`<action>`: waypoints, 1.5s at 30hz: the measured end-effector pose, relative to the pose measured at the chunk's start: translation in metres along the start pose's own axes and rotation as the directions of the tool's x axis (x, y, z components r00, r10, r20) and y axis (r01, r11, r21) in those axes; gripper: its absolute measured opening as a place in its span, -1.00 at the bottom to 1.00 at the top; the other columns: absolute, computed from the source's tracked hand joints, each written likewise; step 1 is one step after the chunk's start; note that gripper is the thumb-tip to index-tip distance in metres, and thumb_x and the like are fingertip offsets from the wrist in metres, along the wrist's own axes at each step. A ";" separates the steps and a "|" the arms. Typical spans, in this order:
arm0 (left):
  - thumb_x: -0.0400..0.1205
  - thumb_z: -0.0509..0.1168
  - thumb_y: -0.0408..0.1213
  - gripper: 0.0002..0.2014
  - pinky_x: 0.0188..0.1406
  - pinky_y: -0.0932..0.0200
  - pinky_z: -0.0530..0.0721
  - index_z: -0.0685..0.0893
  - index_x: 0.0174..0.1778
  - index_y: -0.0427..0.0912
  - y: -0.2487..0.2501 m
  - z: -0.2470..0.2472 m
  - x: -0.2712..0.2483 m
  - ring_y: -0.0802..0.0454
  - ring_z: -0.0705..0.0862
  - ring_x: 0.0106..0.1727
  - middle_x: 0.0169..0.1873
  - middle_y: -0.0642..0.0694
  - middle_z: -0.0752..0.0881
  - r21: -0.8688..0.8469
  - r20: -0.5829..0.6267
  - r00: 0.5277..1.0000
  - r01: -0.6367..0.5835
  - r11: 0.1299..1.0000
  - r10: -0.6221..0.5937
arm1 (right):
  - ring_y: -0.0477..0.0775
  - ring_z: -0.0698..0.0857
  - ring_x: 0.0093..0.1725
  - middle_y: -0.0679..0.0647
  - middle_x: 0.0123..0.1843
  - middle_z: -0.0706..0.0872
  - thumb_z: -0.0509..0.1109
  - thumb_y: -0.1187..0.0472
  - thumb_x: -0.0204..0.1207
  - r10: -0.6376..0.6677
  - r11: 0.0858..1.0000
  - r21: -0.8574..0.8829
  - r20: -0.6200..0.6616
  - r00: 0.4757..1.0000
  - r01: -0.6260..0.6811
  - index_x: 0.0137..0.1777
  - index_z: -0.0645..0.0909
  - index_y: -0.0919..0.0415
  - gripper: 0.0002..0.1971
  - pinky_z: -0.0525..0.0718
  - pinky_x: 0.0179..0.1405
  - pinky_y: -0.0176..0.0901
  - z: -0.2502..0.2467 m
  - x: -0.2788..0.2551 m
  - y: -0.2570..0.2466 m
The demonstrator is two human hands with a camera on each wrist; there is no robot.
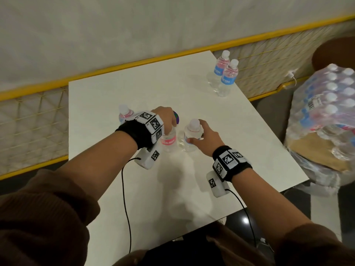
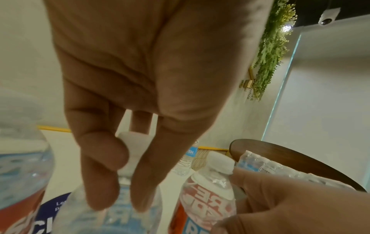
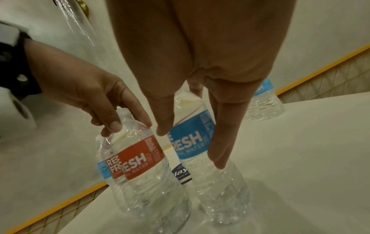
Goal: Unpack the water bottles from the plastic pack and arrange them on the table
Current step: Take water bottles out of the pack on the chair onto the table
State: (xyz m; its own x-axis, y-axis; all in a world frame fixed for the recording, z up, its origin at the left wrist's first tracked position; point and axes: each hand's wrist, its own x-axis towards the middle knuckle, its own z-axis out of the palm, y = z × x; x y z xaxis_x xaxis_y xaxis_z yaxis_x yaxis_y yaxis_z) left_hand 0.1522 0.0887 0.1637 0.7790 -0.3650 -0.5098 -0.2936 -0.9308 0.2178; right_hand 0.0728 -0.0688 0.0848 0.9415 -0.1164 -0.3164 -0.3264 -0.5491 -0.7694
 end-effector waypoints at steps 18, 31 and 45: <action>0.59 0.31 -0.40 -0.72 -0.47 0.43 0.52 0.71 0.21 -0.23 -0.039 -0.004 -0.021 0.02 0.59 -0.03 -0.06 -0.17 0.72 0.211 0.033 0.995 0.085 0.974 -0.094 | 0.22 0.60 0.32 0.18 0.40 0.58 0.45 0.09 0.49 -0.070 0.997 -0.009 0.139 0.988 0.071 0.62 0.12 -0.03 -0.24 0.51 0.16 -0.18 0.064 0.025 -0.053; 0.55 0.29 -0.32 -0.86 -0.20 0.14 0.53 0.75 -0.07 -0.12 -0.041 -0.002 -0.035 -0.08 0.64 -0.13 -0.09 -0.05 0.71 0.405 -0.052 0.990 0.141 0.903 -0.132 | 0.21 0.50 0.45 0.23 0.50 0.48 0.41 0.12 0.54 -0.044 0.995 -0.081 0.205 0.978 0.061 0.67 0.00 0.04 -0.19 0.46 0.32 -0.09 0.055 0.016 -0.042; 0.65 0.20 -0.19 -0.60 0.25 0.04 0.52 0.49 0.43 0.00 0.187 0.042 0.037 -0.08 0.50 0.40 0.45 -0.04 0.47 0.257 0.083 0.908 -0.418 0.872 0.411 | 0.06 0.69 -0.08 0.15 0.03 0.71 0.40 0.19 0.52 0.297 0.953 0.057 0.018 0.955 -0.297 0.24 0.59 0.21 -0.70 0.67 0.04 -0.03 -0.123 -0.024 0.113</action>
State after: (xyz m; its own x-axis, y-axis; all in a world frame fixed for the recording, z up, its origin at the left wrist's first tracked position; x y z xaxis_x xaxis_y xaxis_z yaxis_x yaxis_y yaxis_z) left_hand 0.1027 -0.0994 0.1507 0.5408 -0.7153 -0.4425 -0.7235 -0.6640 0.1891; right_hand 0.0241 -0.2300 0.0734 0.8005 -0.2588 -0.5406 -0.5958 -0.4415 -0.6709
